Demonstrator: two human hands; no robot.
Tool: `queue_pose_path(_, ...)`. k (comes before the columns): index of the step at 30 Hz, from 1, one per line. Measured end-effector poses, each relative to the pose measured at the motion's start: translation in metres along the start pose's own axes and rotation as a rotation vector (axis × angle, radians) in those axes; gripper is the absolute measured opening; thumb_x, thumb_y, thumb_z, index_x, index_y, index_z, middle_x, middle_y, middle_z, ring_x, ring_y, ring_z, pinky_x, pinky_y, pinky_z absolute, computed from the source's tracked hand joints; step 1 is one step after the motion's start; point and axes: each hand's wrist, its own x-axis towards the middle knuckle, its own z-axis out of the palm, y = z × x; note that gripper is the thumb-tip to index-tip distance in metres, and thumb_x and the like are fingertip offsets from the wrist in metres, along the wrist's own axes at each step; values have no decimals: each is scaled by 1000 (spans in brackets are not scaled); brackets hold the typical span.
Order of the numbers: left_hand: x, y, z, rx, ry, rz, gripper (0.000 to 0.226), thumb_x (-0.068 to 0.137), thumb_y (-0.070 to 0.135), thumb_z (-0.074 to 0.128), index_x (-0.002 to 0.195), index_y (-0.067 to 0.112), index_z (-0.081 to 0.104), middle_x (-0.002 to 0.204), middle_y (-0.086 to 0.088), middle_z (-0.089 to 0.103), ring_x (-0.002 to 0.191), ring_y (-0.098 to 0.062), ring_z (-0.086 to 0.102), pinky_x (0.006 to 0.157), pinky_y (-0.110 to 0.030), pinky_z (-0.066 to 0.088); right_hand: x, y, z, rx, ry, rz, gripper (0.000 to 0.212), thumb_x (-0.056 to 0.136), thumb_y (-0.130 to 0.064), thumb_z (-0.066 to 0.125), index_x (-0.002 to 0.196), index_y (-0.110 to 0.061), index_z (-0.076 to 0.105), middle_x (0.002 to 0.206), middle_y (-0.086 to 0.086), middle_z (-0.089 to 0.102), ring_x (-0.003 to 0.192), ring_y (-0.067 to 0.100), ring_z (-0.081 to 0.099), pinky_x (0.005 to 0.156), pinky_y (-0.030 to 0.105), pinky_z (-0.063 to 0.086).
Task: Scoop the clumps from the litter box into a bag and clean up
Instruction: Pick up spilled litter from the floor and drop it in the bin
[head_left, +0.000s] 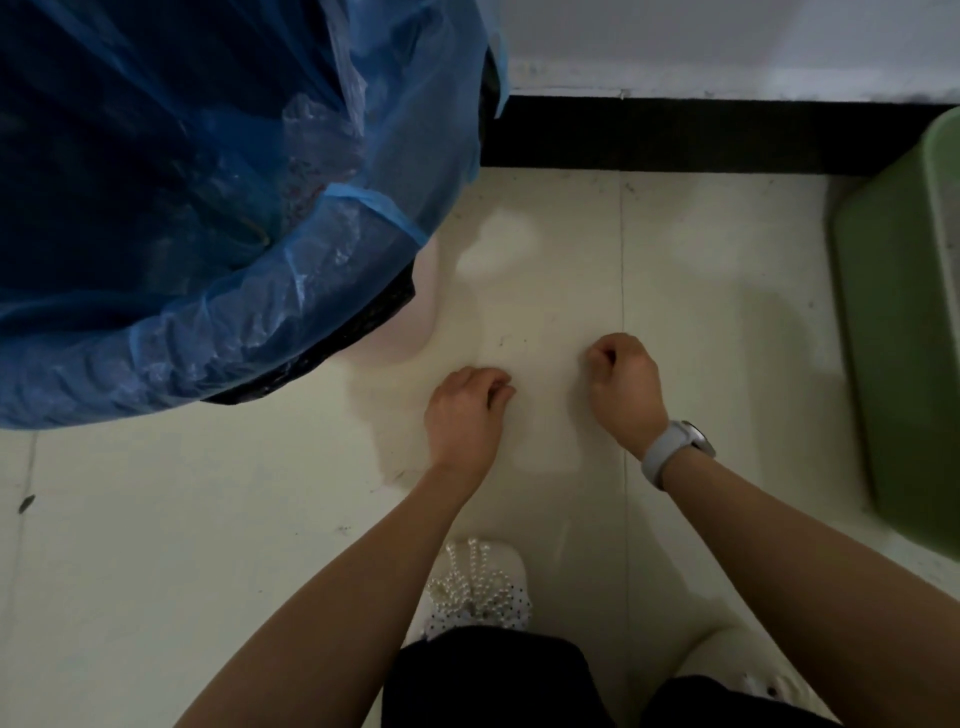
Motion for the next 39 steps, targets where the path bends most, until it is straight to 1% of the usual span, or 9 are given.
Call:
queue_pose_path(9, 7, 1, -1, 169, -68, 79, 12, 71, 21, 63, 67, 12, 68, 70, -8, 61, 47, -29, 55, 50, -30, 47, 2, -10, 8, -63, -74, -123, 15, 90, -3, 49, 92, 7, 59, 100, 24, 58, 92, 36, 53, 72, 29, 33)
queue_pose_path(16, 10, -4, -17, 112, -107, 38, 18, 90, 16, 57, 90, 1, 67, 97, -14, 59, 76, -32, 59, 65, -36, 46, 22, -37, 20, -188, -127, -225, 20, 92, -11, 47, 97, 4, 59, 105, 23, 56, 98, 36, 52, 77, 35, 37)
queue_pose_path(23, -2, -15, -28, -10, -23, -106, 16, 92, 13, 54, 89, 1, 63, 97, -10, 56, 75, -22, 54, 64, -18, 30, 21, -44, 32, -506, -188, -250, 22, 94, -8, 42, 110, 4, 52, 116, 22, 49, 107, 35, 47, 75, 38, 39)
queue_pose_path(26, -3, -18, -27, -29, -18, -127, 15, 92, 14, 53, 90, 2, 63, 97, -8, 55, 73, -13, 48, 64, -16, 29, 19, -41, 34, -573, -110, -429, 11, 69, 7, 62, 79, 6, 59, 80, 23, 58, 72, 36, 59, 51, 31, 43)
queue_pose_path(28, -3, -18, -28, -35, -15, -121, 15, 92, 14, 54, 90, 2, 64, 96, -9, 56, 73, -13, 48, 64, -15, 29, 14, -38, 34, -676, -71, -497, 10, 62, 4, 49, 64, 0, 57, 62, 16, 55, 52, 30, 55, 43, 25, 38)
queue_pose_path(31, -2, -14, -32, -25, -24, -91, 15, 92, 14, 54, 90, 2, 64, 96, -9, 57, 73, -16, 50, 64, -16, 29, 4, -36, 36, -754, -120, -527, 21, 64, -3, 34, 61, -5, 55, 58, 11, 53, 48, 26, 51, 43, 24, 36)
queue_pose_path(34, -1, 0, -39, -34, -29, 63, 17, 90, 17, 56, 85, 4, 64, 89, -8, 58, 69, -18, 55, 66, -16, 34, 0, -43, 29, -711, -179, -461, 24, 68, -1, 33, 69, -1, 56, 67, 16, 55, 54, 31, 55, 43, 28, 39)
queue_pose_path(37, 7, 36, -50, -82, 1, 245, 25, 89, 26, 48, 82, 7, 63, 83, -5, 58, 69, -8, 49, 68, -13, 35, 9, -53, -3, -572, -198, -411, 25, 81, 6, 38, 103, 3, 49, 106, 19, 49, 91, 35, 51, 62, 35, 33)
queue_pose_path(39, 14, 72, -61, -156, -2, 360, 24, 89, 23, 45, 83, 7, 62, 83, -5, 56, 74, -7, 45, 67, -13, 34, 19, -62, -38, -423, -232, -380, 25, 83, 7, 40, 106, 1, 47, 111, 19, 48, 91, 34, 49, 64, 30, 29)
